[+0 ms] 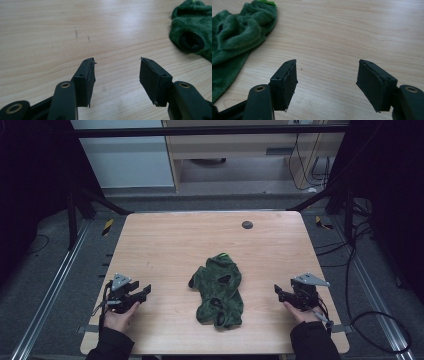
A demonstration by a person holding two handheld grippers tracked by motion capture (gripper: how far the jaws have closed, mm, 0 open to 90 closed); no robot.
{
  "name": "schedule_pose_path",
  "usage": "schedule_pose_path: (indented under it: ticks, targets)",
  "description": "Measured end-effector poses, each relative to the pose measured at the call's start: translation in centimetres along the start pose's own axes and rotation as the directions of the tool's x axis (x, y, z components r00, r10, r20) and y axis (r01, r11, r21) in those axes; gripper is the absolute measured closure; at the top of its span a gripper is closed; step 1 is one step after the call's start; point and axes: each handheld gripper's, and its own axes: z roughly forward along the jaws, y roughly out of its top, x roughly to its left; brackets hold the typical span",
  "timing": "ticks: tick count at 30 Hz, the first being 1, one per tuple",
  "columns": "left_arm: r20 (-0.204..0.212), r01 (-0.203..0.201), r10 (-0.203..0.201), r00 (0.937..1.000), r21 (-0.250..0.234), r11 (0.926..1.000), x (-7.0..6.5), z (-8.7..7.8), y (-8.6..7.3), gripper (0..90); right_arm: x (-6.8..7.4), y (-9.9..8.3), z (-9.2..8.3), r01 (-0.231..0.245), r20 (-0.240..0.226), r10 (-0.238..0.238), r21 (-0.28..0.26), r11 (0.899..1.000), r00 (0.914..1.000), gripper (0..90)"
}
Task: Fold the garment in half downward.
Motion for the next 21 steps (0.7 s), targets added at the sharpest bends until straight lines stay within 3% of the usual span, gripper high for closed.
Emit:
schedule_pose_path:
  ticks: [3,6,10,17,21]
  targets:
    - [-0.003,-0.013,0.013,0.9999,0.003,0.9999,-0.2,0.1,0.1,45.3,0.3,0.1,0.1,0.008,-0.022,-0.008,0.005,1.000,0.9997,32.0]
    - [0.024,-0.015,0.015,0.9996,-0.005,0.9999,-0.3,0.4,0.3,47.3,0.5,0.2,0.1,-0.005,-0.044,0.006,0.007,1.000,0.9990,32.5]
    - [0.028,-0.031,0.033,0.9991,-0.048,0.9983,-0.4,0.2,0.9,46.2,1.0,0.7,0.0,0.007,-0.066,-0.007,-0.005,1.000,0.9978,32.7]
    - [0.024,-0.040,0.041,0.9989,-0.045,0.9982,-0.3,0.2,1.9,45.1,1.4,1.5,0.2,0.017,-0.104,-0.018,-0.007,1.000,0.9944,33.8]
    - [0.061,-0.048,0.051,0.9969,-0.039,0.9981,-0.7,0.6,2.7,43.3,1.8,2.3,0.3,0.033,-0.114,-0.035,-0.012,0.999,0.9929,34.0]
